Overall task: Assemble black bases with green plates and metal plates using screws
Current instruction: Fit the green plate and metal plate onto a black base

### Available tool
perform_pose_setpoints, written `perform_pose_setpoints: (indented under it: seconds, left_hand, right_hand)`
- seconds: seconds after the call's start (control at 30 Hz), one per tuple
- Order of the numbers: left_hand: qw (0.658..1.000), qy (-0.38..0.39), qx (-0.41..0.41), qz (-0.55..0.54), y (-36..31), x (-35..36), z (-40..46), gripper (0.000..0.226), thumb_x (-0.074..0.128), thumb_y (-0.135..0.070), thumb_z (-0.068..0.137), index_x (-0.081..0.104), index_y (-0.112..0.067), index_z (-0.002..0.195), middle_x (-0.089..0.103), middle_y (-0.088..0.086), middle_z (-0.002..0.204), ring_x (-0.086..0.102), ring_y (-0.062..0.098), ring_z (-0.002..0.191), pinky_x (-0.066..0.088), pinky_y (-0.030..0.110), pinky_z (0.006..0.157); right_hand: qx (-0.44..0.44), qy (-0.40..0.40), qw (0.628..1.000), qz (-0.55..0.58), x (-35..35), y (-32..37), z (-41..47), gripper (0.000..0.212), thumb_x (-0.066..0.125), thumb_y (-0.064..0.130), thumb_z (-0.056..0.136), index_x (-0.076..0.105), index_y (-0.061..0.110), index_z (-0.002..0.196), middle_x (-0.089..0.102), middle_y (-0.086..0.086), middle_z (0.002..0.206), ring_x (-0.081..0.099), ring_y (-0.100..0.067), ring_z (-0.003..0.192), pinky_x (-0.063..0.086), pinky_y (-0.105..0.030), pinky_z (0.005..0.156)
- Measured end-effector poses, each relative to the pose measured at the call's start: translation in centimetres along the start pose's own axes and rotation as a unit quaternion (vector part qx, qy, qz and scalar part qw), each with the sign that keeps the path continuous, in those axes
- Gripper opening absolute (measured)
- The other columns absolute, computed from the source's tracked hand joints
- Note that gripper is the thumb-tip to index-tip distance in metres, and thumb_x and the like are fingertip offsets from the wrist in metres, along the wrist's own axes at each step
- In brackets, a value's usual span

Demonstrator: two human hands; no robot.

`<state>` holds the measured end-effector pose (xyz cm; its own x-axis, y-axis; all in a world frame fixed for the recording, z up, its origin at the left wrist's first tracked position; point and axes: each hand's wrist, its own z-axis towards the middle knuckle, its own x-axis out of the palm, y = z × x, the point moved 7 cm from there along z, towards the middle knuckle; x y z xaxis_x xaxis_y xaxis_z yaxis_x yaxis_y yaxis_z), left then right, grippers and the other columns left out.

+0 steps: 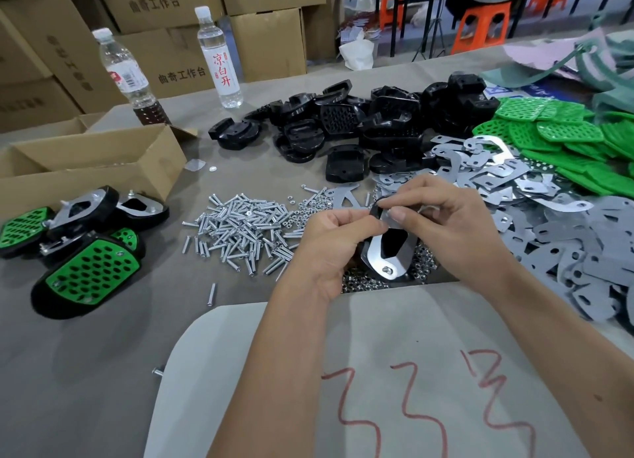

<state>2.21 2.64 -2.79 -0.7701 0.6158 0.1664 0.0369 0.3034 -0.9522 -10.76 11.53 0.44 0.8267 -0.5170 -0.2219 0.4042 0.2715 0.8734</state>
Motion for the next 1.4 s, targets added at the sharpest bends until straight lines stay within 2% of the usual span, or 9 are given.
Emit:
perform_pose_setpoints:
  seconds: [0.1, 0.23, 0.53, 0.8, 0.93, 1.1, 1.2, 1.3, 1.4]
  left_hand:
    - [1.0, -0.001, -0.003, -0.011, 0.0, 0.0, -0.1, 0.02, 0.072, 0.003, 0.086, 0.076, 0.005, 0.105, 0.075, 0.011, 0.077, 0.067, 0.016, 0.056, 0.05, 0.019, 0.051]
    - [1.0, -0.005, -0.01, -0.022, 0.1, 0.0, -0.2, 0.022, 0.071, 0.004, 0.087, 0.074, 0.008, 0.108, 0.073, 0.012, 0.075, 0.065, 0.015, 0.053, 0.049, 0.018, 0.05]
    - [1.0, -0.013, -0.02, 0.001, 0.4, -0.2, 0.2, 0.032, 0.074, -0.001, 0.085, 0.072, 0.005, 0.116, 0.072, 0.016, 0.086, 0.063, 0.018, 0.059, 0.049, 0.02, 0.054]
    - [1.0, 0.007, -0.006, 0.004, 0.2, 0.1, 0.0, 0.017, 0.073, 0.0, 0.086, 0.078, 0.001, 0.102, 0.075, 0.009, 0.074, 0.067, 0.014, 0.055, 0.049, 0.017, 0.051]
    - [1.0, -0.01, -0.011, 0.004, 0.1, -0.1, 0.0, 0.025, 0.074, -0.002, 0.087, 0.075, 0.005, 0.111, 0.073, 0.01, 0.079, 0.064, 0.015, 0.055, 0.048, 0.019, 0.052]
    - [1.0, -0.018, -0.014, 0.002, 0.1, -0.2, 0.0, 0.023, 0.073, -0.002, 0.087, 0.073, 0.007, 0.109, 0.072, 0.011, 0.077, 0.062, 0.015, 0.054, 0.048, 0.019, 0.053]
    - [1.0, -0.009, -0.013, 0.003, 0.1, 0.0, 0.0, 0.007, 0.072, -0.002, 0.087, 0.076, -0.003, 0.093, 0.072, 0.009, 0.072, 0.062, 0.014, 0.052, 0.047, 0.018, 0.05]
    - [1.0, -0.008, -0.01, 0.01, 0.1, -0.1, 0.1, 0.007, 0.072, -0.002, 0.087, 0.077, -0.006, 0.09, 0.072, 0.007, 0.071, 0.061, 0.013, 0.051, 0.046, 0.018, 0.049]
    - [1.0, 0.004, -0.002, 0.006, 0.0, 0.1, -0.1, 0.012, 0.071, -0.001, 0.087, 0.077, -0.001, 0.098, 0.074, 0.011, 0.078, 0.065, 0.017, 0.058, 0.05, 0.02, 0.053]
  right_hand:
    - [0.005, 0.004, 1.0, 0.018, 0.1, 0.1, 0.0, 0.019, 0.073, 0.001, 0.092, 0.081, 0.015, 0.102, 0.067, 0.004, 0.095, 0.066, -0.016, 0.091, 0.05, -0.029, 0.075]
    - [0.004, -0.011, 1.0, 0.028, 0.3, 0.2, 0.1, 0.018, 0.076, -0.001, 0.088, 0.081, 0.014, 0.098, 0.069, -0.004, 0.096, 0.066, -0.027, 0.093, 0.056, -0.037, 0.081]
    - [0.018, -0.035, 0.999, 0.034, -0.2, -0.3, 0.1, 0.014, 0.081, 0.006, 0.086, 0.083, 0.017, 0.094, 0.071, -0.005, 0.094, 0.069, -0.021, 0.088, 0.055, -0.04, 0.076]
    - [0.027, -0.053, 0.997, 0.055, -0.5, -0.8, 0.1, 0.013, 0.088, 0.007, 0.079, 0.079, 0.016, 0.081, 0.073, -0.006, 0.086, 0.069, -0.031, 0.086, 0.056, -0.049, 0.075]
    - [0.012, -0.04, 0.998, 0.054, -0.4, -0.4, 0.1, 0.012, 0.085, 0.012, 0.083, 0.078, 0.021, 0.082, 0.073, -0.003, 0.087, 0.07, -0.024, 0.084, 0.054, -0.038, 0.07]
    - [0.014, -0.041, 0.999, 0.019, -0.5, -0.5, 0.2, 0.014, 0.081, 0.008, 0.088, 0.075, 0.02, 0.083, 0.073, 0.0, 0.084, 0.069, -0.028, 0.084, 0.054, -0.053, 0.071]
    - [0.012, -0.037, 0.999, 0.005, -0.4, -0.4, 0.2, 0.016, 0.081, 0.007, 0.088, 0.08, 0.022, 0.093, 0.073, 0.003, 0.089, 0.066, -0.021, 0.086, 0.055, -0.041, 0.069]
    - [0.008, -0.036, 0.999, 0.015, -0.2, -0.2, 0.3, 0.012, 0.081, 0.006, 0.088, 0.081, 0.018, 0.091, 0.073, -0.002, 0.092, 0.069, -0.021, 0.09, 0.053, -0.029, 0.071]
    - [0.008, -0.046, 0.999, 0.006, -0.1, -0.4, 0.1, 0.009, 0.083, 0.01, 0.087, 0.077, 0.016, 0.085, 0.073, -0.002, 0.087, 0.07, -0.028, 0.087, 0.058, -0.043, 0.076]
